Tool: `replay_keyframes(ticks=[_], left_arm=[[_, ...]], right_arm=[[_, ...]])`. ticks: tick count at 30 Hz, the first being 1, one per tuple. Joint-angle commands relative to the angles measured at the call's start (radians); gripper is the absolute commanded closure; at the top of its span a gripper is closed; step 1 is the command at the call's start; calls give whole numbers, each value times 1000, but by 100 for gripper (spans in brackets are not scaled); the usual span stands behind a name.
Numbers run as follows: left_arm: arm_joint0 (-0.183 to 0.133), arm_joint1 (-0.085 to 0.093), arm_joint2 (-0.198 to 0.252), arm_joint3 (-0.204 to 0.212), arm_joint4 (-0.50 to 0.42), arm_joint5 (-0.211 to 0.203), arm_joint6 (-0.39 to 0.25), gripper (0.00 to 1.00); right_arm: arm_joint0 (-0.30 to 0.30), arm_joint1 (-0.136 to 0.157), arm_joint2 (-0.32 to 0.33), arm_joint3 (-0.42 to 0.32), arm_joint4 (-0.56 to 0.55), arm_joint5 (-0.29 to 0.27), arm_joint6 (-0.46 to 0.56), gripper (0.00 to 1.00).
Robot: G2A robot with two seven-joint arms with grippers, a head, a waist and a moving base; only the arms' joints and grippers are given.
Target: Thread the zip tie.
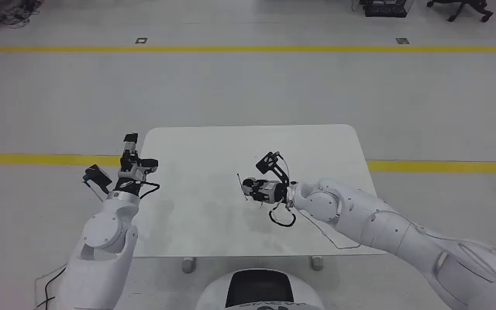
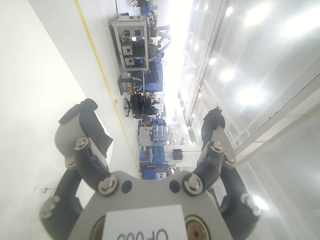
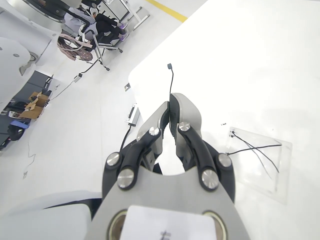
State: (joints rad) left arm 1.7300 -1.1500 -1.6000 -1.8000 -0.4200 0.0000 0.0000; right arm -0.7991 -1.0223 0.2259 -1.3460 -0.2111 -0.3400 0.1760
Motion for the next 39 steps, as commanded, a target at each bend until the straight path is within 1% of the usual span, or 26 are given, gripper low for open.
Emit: replay_keyframes(ticks=[1, 4, 5, 6, 9, 11, 12, 13, 14, 15, 16, 17, 18, 25, 26, 27, 28, 29, 30, 32, 33, 36, 37, 38, 39], left_arm=[[0, 0, 0, 0, 0, 0, 0, 0], [0, 0, 0, 0, 0, 0, 0, 0], [0, 0, 0, 0, 0, 0, 0, 0], [-1, 0, 5, -5, 20, -2, -3, 0], [29, 2, 32, -50, 147, -19, -2, 0], [59, 2, 66, -92, 258, -1, 11, 0], [72, 1, 84, -118, 306, 3, 21, 0], [93, 1, 112, -151, 372, 4, 26, 0], [108, 0, 133, -171, 407, 14, 34, 0], [115, -1, 149, -186, 429, 25, 39, 0], [122, -2, 175, -206, 459, 35, 31, 0], [126, -3, 193, -217, 482, 42, 28, 0], [128, -3, 200, -221, 498, 52, 35, 0], [128, -3, 200, -221, 498, 52, 35, 0], [123, -3, 201, -220, 519, 48, 34, 0], [112, 0, 212, -224, 604, 31, 27, 0], [107, 1, 225, -224, 657, 20, 25, 0], [103, 1, 237, -224, 690, 13, 23, 0], [95, 2, 253, -223, 751, -1, 11, 0], [82, 3, 276, -214, 858, 2, 13, 0], [71, 5, 298, -207, 962, -1, 11, 0], [44, 5, 346, -177, 1136, 21, 28, 0], [28, 4, 364, -162, 1200, 26, 46, 0], [17, 3, 380, -150, 1236, 10, 53, 0], [7, 3, 392, -135, 1259, -15, 54, 0]], right_arm=[[0, 0, 0, 0, 0, 0, 0, 100], [0, 0, 0, 0, 0, 0, 0, 100], [-4, 0, 1, -2, 5, 0, -4, 100], [-21, -1, 13, -6, 35, 0, -16, 100], [-43, -2, 36, -7, 75, 0, -7, 100], [-60, -3, 53, -10, 120, 0, 5, 100], [-66, -3, 60, -10, 135, 0, 12, 100], [-74, -4, 71, -7, 158, 0, 19, 100], [-82, -5, 81, -7, 182, 0, 18, 100], [-88, -6, 89, -7, 199, 0, 21, 100], [-95, -7, 101, -5, 216, 0, 30, 100], [-98, -8, 110, 1, 225, 0, 33, 100], [-100, -8, 116, 6, 225, 0, 30, 100], [-100, -8, 116, 6, 225, 0, 30, 100], [-100, -8, 116, 6, 225, 0, 30, 100], [-108, -9, 122, 5, 236, 0, 28, 100], [-112, -9, 132, 9, 250, 0, 34, 100], [-115, -10, 143, 13, 267, 0, 44, 100], [-120, -10, 160, 17, 305, 0, 61, 100], [-126, -10, 181, 25, 340, 0, 94, 100], [-132, -10, 196, 30, 370, 0, 115, 100], [-140, -10, 229, 48, 420, 0, 170, 100], [-144, -12, 243, 62, 450, 0, 198, 100], [-146, -14, 252, 80, 490, 0, 235, 100], [-141, -17, 262, 93, 510, 0, 264, 100]])
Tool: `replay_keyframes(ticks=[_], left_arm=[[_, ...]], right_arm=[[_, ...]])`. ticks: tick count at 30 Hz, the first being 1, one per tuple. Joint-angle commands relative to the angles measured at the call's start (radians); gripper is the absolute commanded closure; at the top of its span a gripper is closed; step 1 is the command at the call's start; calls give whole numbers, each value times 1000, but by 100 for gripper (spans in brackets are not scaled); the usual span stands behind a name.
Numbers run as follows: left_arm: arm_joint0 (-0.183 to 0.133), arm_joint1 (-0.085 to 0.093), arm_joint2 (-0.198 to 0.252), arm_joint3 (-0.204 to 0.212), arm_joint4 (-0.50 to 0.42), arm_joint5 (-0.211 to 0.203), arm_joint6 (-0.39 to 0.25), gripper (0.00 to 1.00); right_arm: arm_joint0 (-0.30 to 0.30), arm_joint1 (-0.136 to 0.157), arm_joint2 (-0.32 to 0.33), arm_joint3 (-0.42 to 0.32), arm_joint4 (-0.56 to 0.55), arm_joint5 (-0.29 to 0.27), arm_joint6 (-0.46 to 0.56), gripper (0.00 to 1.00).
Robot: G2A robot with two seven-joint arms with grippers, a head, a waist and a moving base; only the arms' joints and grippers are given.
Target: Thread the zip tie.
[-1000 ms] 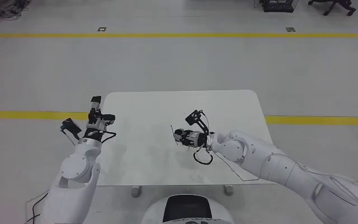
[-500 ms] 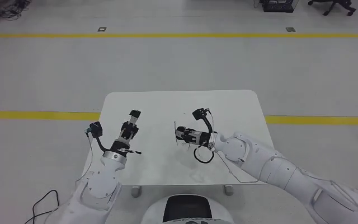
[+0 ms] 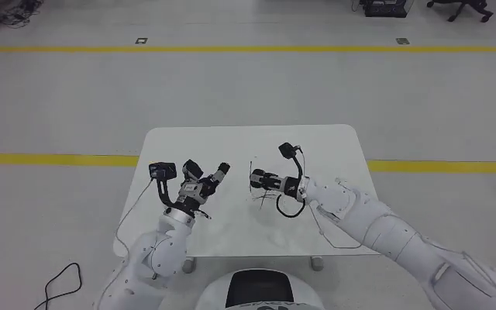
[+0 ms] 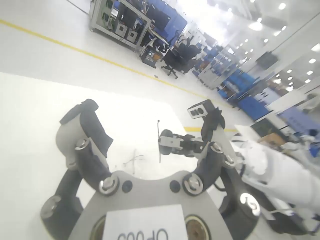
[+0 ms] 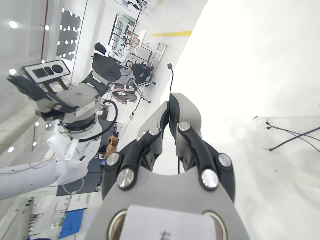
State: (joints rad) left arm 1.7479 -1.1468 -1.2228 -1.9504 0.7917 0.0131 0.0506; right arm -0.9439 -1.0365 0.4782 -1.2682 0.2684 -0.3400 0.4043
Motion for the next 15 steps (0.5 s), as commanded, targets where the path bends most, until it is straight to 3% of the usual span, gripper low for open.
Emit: replay_keyframes(ticks=[1, 10, 11, 14, 15], left_arm=[[-14, 0, 17, 22, 55, -35, 2, 0], [-16, 0, 17, 24, 62, -33, 2, 0], [-25, 1, 17, 27, 88, -37, 2, 0], [-67, 3, 15, 65, 89, -111, -20, 0], [-86, 5, 11, 84, 138, -113, -31, 0]], right_arm=[[5, -3, 13, 20, 36, 0, 42, 100], [5, -3, 13, 20, 36, 0, 42, 100], [5, -3, 13, 20, 36, 0, 42, 100], [1, -6, 23, 16, 37, 18, 33, 100], [2, -9, 32, 19, 51, 35, 38, 100]])
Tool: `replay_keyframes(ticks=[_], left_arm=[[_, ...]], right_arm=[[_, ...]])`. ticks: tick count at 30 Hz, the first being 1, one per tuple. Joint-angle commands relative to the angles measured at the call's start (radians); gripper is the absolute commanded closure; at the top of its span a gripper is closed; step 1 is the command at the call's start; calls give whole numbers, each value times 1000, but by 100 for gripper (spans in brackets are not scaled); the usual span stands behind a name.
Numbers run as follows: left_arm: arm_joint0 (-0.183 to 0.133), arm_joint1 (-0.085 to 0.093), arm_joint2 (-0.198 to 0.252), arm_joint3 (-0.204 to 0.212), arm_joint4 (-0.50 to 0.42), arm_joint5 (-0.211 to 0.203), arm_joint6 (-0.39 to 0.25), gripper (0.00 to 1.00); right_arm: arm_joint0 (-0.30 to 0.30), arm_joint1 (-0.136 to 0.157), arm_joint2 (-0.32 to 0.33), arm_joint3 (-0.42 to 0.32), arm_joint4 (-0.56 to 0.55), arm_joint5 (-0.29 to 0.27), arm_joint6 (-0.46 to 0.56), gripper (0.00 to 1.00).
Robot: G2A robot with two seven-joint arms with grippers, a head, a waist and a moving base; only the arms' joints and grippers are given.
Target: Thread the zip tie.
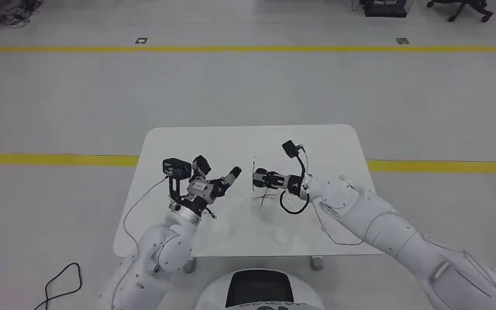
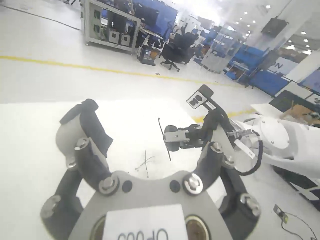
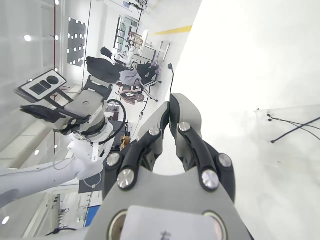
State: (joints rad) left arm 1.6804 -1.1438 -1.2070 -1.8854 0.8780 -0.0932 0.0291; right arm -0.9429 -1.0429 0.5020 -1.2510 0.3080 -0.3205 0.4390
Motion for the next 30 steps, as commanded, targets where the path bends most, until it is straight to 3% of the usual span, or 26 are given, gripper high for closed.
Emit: replay_keyframes(ticks=[1, 6, 14, 16, 23, 26, 30], left_arm=[[-32, 3, -3, 26, 97, -8, -13, 0], [-81, 11, 20, 70, 383, 1, -6, 0], [-93, 23, 55, 129, 692, -8, 88, 0], [-90, 23, 46, 144, 683, 46, 131, 0], [-94, 25, 47, 147, 692, 52, 127, 0], [-153, 74, 109, 179, 692, 76, 123, 0], [-250, 168, 279, 235, 692, 177, 159, 0]], right_arm=[[4, -5, 15, 4, 22, 28, 10, 100], [21, -26, 36, 18, 83, 92, 53, 100], [60, -78, 44, 67, 216, 198, 106, 100], [60, -78, 44, 67, 216, 198, 106, 100], [50, -79, 51, 59, 216, 203, 91, 100], [40, -84, 72, 50, 242, 233, 83, 100], [33, -93, 95, 55, 287, 276, 87, 100]])
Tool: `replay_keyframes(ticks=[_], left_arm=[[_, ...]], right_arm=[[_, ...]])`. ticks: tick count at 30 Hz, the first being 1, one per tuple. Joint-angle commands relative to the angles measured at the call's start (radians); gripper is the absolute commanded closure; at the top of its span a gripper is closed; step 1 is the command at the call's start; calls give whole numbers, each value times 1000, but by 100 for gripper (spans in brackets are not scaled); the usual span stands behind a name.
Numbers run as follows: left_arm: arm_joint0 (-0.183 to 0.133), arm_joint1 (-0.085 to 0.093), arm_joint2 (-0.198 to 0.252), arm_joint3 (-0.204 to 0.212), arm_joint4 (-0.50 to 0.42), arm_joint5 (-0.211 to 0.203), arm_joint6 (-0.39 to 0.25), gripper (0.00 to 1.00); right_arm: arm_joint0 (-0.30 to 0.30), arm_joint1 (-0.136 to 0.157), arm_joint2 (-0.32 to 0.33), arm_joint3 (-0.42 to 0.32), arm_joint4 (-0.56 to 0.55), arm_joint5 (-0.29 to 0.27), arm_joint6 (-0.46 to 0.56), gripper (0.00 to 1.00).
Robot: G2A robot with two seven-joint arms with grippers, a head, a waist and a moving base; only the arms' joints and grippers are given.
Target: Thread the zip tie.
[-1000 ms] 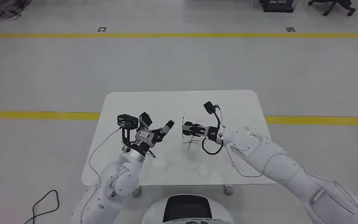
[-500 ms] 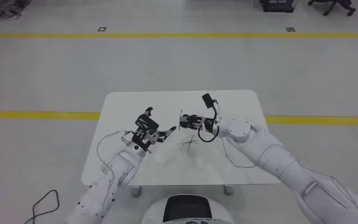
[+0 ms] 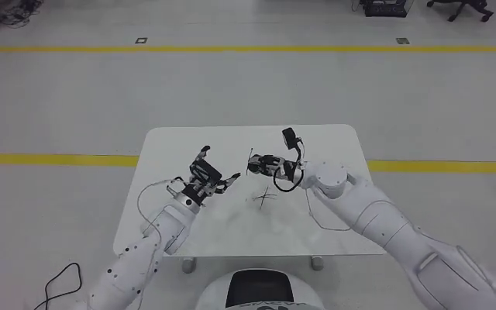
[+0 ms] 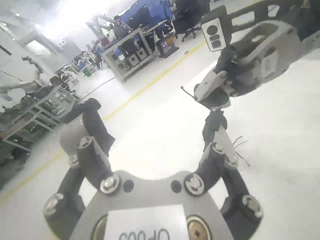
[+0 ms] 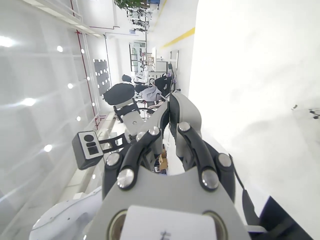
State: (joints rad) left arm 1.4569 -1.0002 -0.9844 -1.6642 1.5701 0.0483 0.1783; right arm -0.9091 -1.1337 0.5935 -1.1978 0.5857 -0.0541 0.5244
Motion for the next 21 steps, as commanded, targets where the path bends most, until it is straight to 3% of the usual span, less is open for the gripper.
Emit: replay_keyframes(ticks=[1, 2, 3, 10, 13, 16, 18, 21], left_arm=[[-62, 52, 126, 26, 0, 58, 28, 0], [-90, 71, 173, 38, 0, 83, 37, 0], [-99, 76, 186, 42, 0, 99, 38, 0], [-104, 77, 187, 48, 0, 105, 33, 0], [-181, 101, 285, 84, 0, 169, 25, 0], [-282, 131, 435, 127, 0, 292, 25, 0], [-361, 147, 503, 143, 0, 292, 20, 0], [-361, 147, 503, 143, 0, 292, 20, 0]], right_arm=[[-5, -6, 9, 3, 33, 23, 11, 100], [-3, -8, 13, 6, 33, 25, 12, 100], [-3, -8, 13, 6, 33, 25, 12, 100], [-11, -9, 14, 1, 30, 28, 3, 100], [-24, -14, 25, -15, 33, 51, -10, 100], [-32, -21, 35, -22, 55, 79, -15, 100], [-32, -23, 39, -23, 59, 86, -19, 100], [-32, -23, 39, -23, 59, 86, -19, 100]])
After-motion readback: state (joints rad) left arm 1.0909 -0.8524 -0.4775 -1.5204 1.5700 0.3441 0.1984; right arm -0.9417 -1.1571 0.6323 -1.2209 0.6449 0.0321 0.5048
